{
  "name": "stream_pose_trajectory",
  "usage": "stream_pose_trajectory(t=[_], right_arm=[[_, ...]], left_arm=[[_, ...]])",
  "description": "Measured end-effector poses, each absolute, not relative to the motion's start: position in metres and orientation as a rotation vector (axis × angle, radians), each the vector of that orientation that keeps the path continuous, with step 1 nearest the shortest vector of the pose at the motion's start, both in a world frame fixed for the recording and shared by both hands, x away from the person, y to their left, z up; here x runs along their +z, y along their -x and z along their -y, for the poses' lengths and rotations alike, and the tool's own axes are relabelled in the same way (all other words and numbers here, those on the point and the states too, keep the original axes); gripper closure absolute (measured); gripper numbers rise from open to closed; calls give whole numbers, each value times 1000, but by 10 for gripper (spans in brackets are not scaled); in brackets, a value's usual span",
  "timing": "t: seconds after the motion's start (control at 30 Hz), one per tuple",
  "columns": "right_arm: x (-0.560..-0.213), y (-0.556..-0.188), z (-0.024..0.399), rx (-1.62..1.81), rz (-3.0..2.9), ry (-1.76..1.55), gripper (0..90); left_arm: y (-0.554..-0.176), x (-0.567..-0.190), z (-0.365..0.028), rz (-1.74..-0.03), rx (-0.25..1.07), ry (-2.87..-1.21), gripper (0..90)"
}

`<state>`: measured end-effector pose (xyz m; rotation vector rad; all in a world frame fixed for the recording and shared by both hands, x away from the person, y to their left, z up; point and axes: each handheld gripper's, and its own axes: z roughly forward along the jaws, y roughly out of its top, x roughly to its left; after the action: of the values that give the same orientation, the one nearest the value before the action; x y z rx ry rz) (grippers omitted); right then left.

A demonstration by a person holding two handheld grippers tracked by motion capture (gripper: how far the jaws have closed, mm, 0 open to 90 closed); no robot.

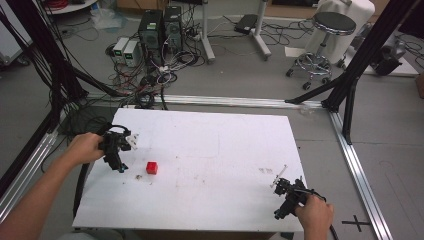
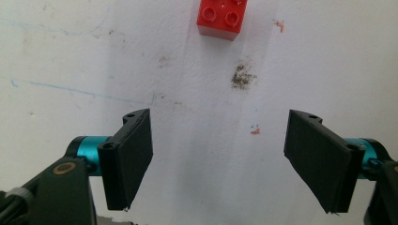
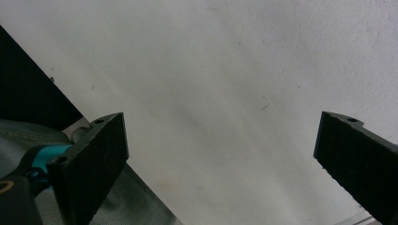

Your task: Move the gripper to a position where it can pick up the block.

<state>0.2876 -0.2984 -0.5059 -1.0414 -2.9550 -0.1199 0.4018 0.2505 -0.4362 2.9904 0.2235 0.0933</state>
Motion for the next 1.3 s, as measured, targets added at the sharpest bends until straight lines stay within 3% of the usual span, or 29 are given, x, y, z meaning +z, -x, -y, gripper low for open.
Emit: stream_pose_trajectory(t=[0.87,1.3], right_arm=[[-507,-288,298,-132,2960,1023,25],[-507,-288,297,-133,2959,1028,26]], left_arm=[[-417,-462,-191,136,42,-3078,244],[-420,-475,-178,197,27,-3088,244]])
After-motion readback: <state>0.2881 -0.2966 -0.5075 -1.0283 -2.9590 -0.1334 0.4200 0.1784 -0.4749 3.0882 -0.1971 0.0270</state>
